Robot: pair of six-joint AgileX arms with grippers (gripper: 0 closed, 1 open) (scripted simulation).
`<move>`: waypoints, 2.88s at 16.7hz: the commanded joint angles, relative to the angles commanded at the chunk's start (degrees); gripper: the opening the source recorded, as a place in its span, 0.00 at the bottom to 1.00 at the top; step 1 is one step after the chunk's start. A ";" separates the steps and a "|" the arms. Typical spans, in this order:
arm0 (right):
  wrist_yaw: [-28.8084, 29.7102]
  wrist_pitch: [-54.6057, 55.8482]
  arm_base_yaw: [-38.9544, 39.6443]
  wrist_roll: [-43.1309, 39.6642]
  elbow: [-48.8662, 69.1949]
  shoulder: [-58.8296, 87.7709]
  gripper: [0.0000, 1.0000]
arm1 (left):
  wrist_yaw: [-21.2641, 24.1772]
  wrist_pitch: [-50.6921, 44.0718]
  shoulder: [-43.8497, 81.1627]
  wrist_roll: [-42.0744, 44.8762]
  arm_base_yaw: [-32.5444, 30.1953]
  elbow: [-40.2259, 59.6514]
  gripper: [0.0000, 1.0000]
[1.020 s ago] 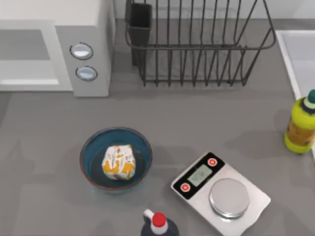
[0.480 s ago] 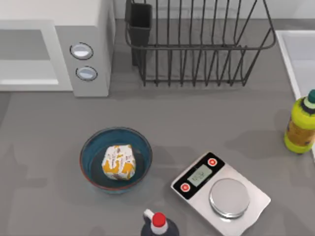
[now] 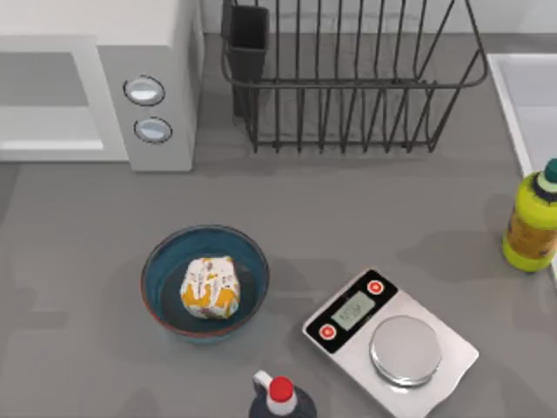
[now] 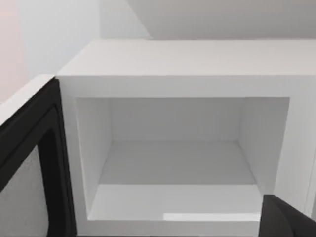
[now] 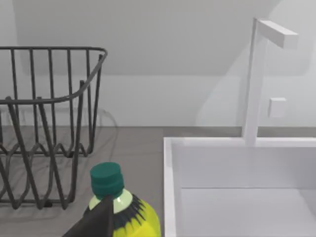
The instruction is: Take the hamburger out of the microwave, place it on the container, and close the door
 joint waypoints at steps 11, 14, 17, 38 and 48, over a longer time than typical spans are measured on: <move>0.00 0.00 0.00 0.00 0.00 0.00 1.00 | 3.32 2.53 7.51 2.87 4.45 1.90 0.00; 0.00 0.00 0.00 0.00 0.00 0.00 1.00 | 4.11 -3.10 16.60 8.85 7.70 10.40 0.00; 0.00 0.00 0.00 0.00 0.00 0.00 1.00 | 4.75 -10.85 30.42 16.97 11.69 22.40 0.00; 0.00 0.00 0.00 0.00 0.00 0.00 1.00 | 2.34 -45.90 94.03 52.95 23.84 74.64 0.00; 0.00 0.00 0.00 0.00 0.00 0.00 1.00 | 2.47 -24.79 100.76 53.28 24.29 60.17 0.00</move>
